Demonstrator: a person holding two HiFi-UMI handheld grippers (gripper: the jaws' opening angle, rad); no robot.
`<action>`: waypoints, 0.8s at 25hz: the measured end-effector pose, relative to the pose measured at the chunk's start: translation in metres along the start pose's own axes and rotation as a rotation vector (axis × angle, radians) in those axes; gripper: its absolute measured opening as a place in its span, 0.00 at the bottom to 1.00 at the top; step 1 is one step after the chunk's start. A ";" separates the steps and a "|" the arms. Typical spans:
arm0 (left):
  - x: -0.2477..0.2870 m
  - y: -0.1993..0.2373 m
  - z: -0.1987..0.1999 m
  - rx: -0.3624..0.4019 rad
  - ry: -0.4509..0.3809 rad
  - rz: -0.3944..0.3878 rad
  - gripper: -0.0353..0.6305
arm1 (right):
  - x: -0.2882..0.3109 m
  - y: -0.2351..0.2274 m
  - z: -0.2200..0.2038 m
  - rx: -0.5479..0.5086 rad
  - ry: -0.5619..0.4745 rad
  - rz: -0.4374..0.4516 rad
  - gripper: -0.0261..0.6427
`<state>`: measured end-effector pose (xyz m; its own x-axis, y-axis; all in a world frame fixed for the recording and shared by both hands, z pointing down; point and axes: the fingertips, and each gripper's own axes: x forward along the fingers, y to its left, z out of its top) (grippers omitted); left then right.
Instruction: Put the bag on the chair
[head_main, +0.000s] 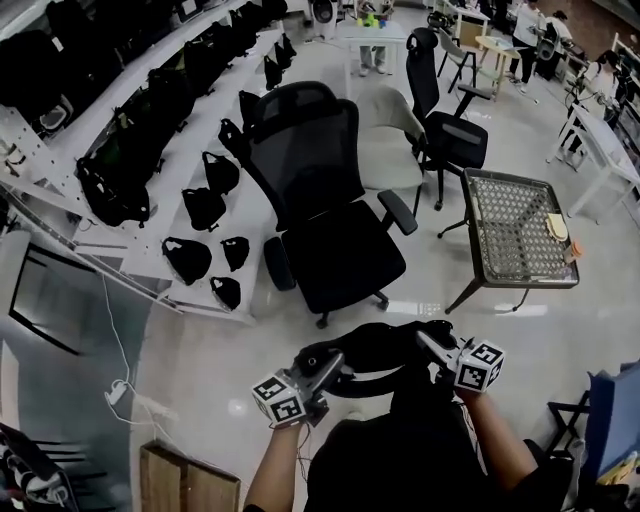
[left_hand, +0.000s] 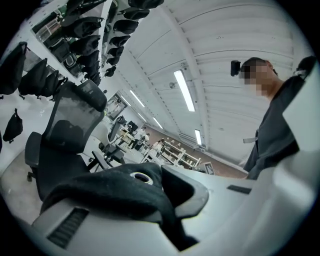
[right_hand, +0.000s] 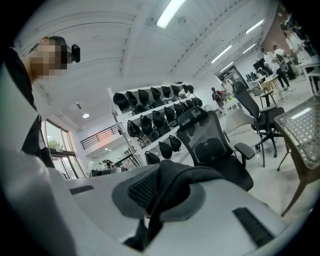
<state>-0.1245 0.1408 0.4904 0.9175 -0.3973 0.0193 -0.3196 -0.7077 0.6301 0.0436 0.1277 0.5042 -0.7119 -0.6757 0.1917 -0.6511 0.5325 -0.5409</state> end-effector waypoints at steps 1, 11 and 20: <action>0.008 0.006 0.004 -0.006 -0.014 0.015 0.08 | 0.004 -0.010 0.007 0.003 0.003 0.013 0.06; 0.091 0.062 0.053 -0.024 -0.109 0.135 0.08 | 0.046 -0.099 0.079 -0.019 0.052 0.120 0.06; 0.144 0.094 0.070 -0.067 -0.146 0.219 0.08 | 0.056 -0.151 0.106 0.016 0.098 0.166 0.06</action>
<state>-0.0384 -0.0237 0.4980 0.7829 -0.6199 0.0518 -0.4860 -0.5575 0.6730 0.1301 -0.0446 0.5105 -0.8319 -0.5258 0.1776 -0.5190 0.6238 -0.5844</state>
